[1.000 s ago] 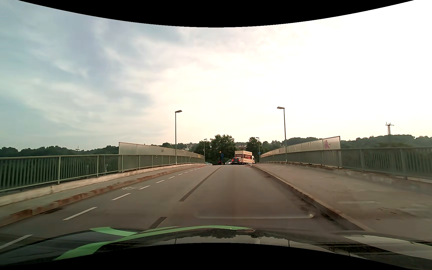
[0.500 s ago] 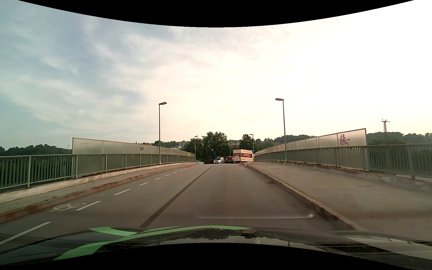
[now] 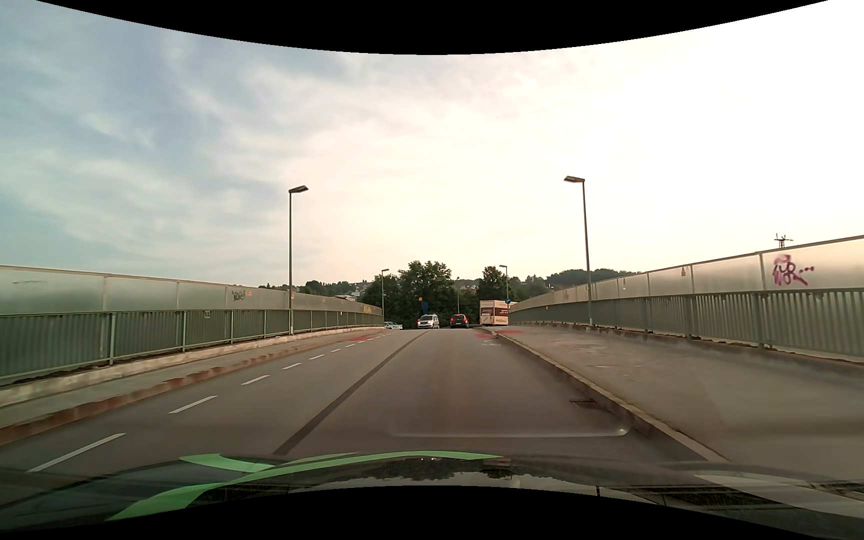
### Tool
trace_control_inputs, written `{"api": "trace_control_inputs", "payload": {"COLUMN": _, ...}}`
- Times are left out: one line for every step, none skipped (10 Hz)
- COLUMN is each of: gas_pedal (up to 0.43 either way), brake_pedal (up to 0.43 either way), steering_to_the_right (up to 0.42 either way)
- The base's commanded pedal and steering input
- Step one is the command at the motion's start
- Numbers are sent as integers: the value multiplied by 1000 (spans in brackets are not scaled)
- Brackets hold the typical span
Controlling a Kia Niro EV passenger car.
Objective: Follow the waypoints while adhering to traffic rules and regulations
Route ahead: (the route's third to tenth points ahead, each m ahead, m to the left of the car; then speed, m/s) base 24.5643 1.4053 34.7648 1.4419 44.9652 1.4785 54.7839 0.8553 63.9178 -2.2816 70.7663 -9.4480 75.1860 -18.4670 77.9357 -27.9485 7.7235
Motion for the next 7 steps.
{"api": "trace_control_inputs", "payload": {"gas_pedal": 299, "brake_pedal": 0, "steering_to_the_right": -4}}
{"api": "trace_control_inputs", "payload": {"gas_pedal": 260, "brake_pedal": 0, "steering_to_the_right": -5}}
{"api": "trace_control_inputs", "payload": {"gas_pedal": 220, "brake_pedal": 0, "steering_to_the_right": -5}}
{"api": "trace_control_inputs", "payload": {"gas_pedal": 197, "brake_pedal": 0, "steering_to_the_right": -4}}
{"api": "trace_control_inputs", "payload": {"gas_pedal": 189, "brake_pedal": 0, "steering_to_the_right": -4}}
{"api": "trace_control_inputs", "payload": {"gas_pedal": 189, "brake_pedal": 0, "steering_to_the_right": -4}}
{"api": "trace_control_inputs", "payload": {"gas_pedal": 177, "brake_pedal": 0, "steering_to_the_right": -5}}
